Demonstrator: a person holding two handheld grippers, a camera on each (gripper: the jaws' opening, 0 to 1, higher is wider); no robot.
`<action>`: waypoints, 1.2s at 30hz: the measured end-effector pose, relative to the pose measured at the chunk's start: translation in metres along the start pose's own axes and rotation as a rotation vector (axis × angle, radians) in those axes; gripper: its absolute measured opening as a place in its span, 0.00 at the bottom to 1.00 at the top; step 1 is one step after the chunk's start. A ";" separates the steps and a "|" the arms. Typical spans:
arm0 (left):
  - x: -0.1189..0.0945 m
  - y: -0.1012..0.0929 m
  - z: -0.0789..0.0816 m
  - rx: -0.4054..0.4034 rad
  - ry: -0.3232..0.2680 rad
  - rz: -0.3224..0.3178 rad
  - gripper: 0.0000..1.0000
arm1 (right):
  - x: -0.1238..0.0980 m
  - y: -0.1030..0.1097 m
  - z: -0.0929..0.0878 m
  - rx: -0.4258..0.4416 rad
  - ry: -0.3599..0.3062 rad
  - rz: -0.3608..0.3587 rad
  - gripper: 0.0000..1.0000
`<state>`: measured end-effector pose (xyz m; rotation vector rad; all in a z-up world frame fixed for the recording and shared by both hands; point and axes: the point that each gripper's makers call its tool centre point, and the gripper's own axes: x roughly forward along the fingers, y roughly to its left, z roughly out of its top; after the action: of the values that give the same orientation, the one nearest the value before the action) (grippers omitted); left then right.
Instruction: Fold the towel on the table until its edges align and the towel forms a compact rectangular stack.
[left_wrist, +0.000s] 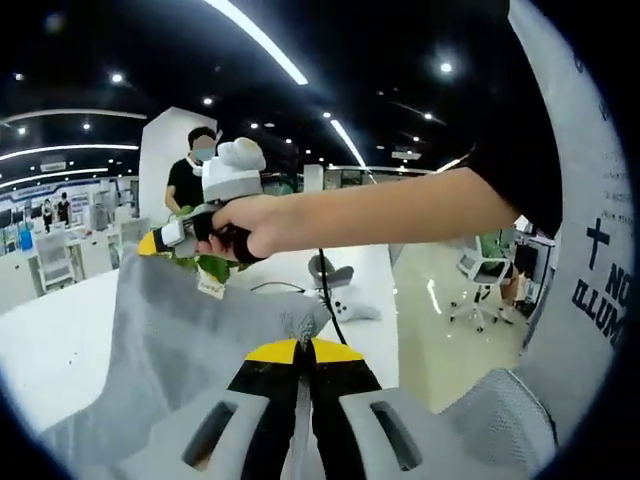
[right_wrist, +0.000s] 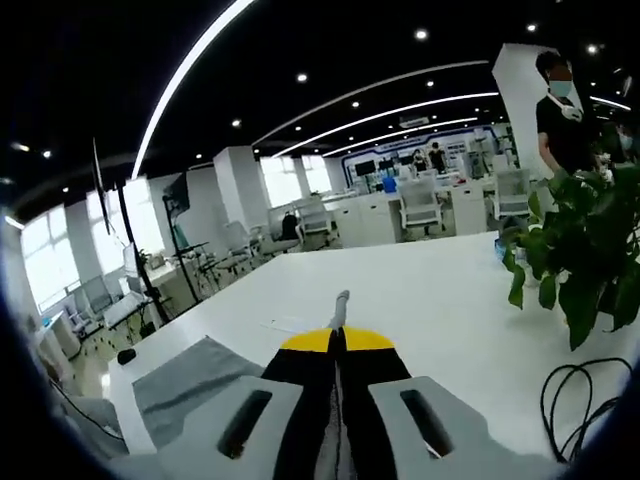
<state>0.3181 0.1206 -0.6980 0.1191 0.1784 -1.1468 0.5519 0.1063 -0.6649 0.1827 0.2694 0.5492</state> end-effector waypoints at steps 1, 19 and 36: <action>-0.004 0.001 0.001 0.002 -0.003 0.004 0.03 | 0.001 0.005 0.003 0.005 -0.005 0.003 0.00; -0.086 0.037 0.036 0.071 -0.083 0.097 0.03 | 0.046 0.070 0.043 -0.034 -0.036 0.062 0.00; -0.153 0.053 0.042 0.060 -0.131 0.178 0.03 | 0.080 0.142 0.059 -0.036 -0.066 0.132 0.00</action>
<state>0.3090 0.2715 -0.6262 0.1098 0.0165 -0.9793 0.5658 0.2624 -0.5906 0.1847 0.1838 0.6766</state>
